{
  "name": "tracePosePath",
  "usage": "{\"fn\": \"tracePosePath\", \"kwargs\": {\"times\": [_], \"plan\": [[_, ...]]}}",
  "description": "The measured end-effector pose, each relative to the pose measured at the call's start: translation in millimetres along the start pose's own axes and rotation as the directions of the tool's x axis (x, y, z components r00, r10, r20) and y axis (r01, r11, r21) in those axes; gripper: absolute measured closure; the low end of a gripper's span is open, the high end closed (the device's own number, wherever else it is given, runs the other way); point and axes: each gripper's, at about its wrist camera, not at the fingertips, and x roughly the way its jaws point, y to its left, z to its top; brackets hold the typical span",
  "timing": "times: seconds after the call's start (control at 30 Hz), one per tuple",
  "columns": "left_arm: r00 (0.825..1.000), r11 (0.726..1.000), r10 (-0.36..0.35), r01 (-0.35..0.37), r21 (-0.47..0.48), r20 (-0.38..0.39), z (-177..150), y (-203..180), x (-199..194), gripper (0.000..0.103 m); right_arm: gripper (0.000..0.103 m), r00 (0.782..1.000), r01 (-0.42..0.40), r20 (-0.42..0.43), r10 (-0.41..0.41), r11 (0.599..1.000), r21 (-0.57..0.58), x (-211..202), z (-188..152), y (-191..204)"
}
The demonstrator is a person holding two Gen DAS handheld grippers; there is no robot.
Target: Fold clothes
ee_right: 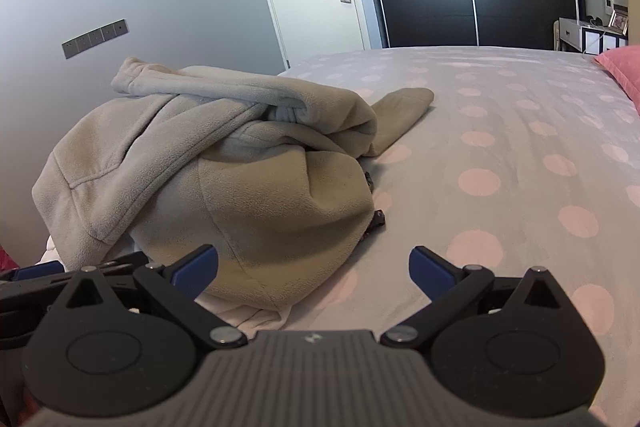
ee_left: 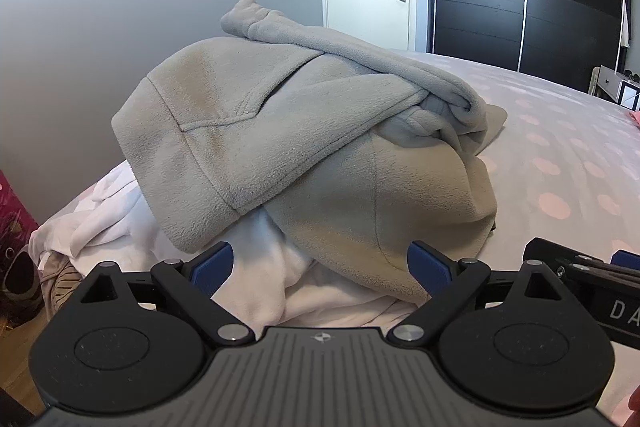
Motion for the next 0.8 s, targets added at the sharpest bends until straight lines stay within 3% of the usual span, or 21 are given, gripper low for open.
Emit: {"fn": "tracePosePath", "kwargs": {"times": [0.8], "plan": [[1.000, 1.000, -0.003, 0.003, -0.007, -0.024, -1.3, 2.6, 0.2, 0.008, 0.001, 1.000, -0.006, -0.004, 0.006, 1.000, -0.008, 2.4, -0.1, 3.7]]}}
